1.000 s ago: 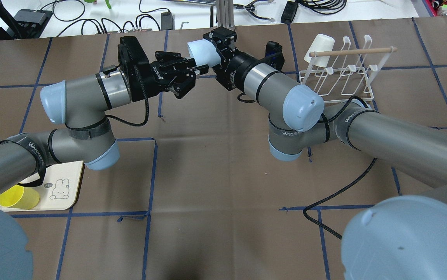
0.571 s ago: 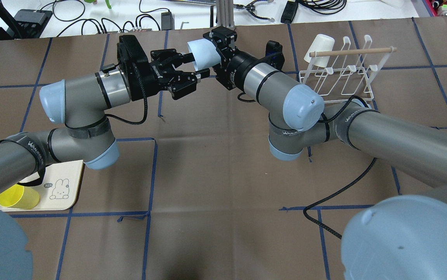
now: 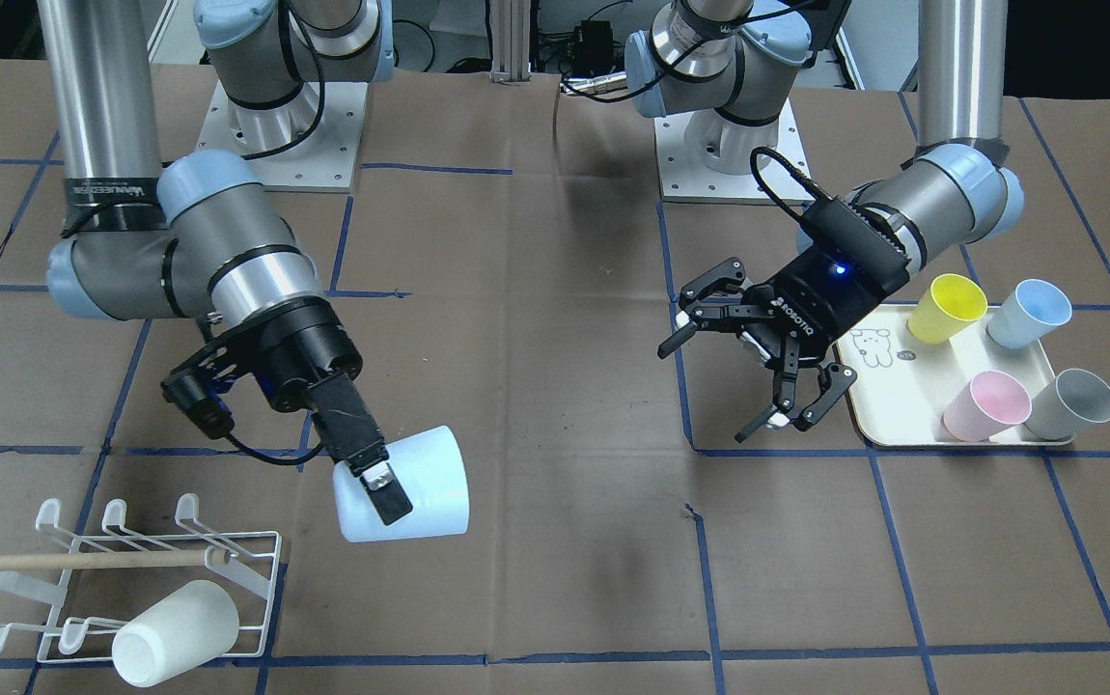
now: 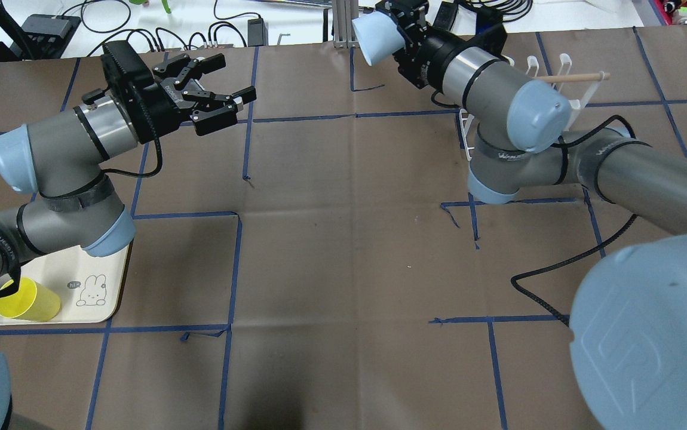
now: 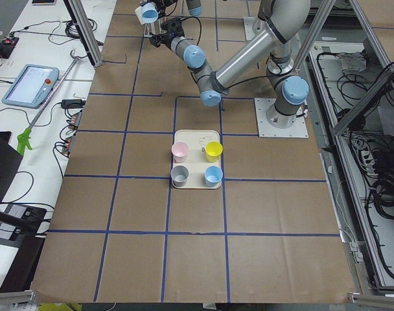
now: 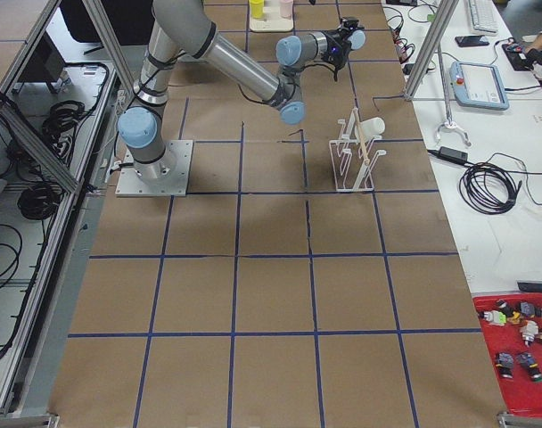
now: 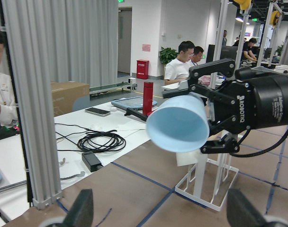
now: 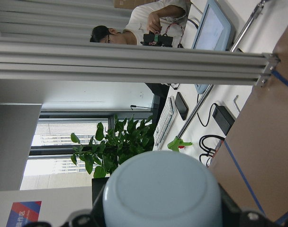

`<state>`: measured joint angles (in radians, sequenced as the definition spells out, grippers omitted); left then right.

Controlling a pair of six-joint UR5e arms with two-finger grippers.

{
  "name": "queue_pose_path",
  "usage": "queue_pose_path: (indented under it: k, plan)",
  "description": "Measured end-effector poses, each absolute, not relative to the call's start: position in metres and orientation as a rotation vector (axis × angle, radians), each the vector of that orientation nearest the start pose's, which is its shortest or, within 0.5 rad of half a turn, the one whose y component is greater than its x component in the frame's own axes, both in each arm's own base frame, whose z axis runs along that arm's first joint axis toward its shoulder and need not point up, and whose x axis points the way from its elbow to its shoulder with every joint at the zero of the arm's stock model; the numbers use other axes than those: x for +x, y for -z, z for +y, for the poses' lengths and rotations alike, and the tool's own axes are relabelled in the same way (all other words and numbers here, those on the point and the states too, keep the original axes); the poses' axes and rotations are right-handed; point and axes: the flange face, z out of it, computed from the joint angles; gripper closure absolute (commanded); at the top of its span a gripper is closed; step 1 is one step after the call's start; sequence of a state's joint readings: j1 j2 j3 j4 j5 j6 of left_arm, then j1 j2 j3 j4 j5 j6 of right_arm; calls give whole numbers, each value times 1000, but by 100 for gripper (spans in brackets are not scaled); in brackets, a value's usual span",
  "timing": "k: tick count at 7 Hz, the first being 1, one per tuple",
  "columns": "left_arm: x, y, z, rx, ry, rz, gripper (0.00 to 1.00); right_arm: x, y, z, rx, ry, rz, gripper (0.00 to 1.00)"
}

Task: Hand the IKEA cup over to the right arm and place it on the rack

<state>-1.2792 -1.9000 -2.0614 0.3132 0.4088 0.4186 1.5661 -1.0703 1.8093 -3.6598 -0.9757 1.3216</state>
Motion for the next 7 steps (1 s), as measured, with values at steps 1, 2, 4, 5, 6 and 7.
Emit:
queue_pose_path:
  k: [1, 2, 4, 5, 6, 7]
  plan:
    - [-66, -346, -537, -837, -1514, -1911, 1, 143, -356, -615, 632, 885, 1704, 78]
    - [-60, -342, -546, -795, -1536, -2004, 1, 98, -356, -637, 502, 995, 1747, 78]
    - [-59, -340, -572, -653, -1529, -2215, 0, 37, -348, -675, 234, 1205, 1826, 78]
    - [-66, -344, -588, -577, -1494, -2336, 0, 24, -345, -682, 165, 1278, 1884, 78]
    - [-79, -351, -604, -506, -1430, -2474, 0, 16, -346, -684, 127, 1336, 1972, 78]
    - [-93, -358, -616, -420, -1339, -2608, 0, 8, -355, -681, 90, 1387, 2070, 77]
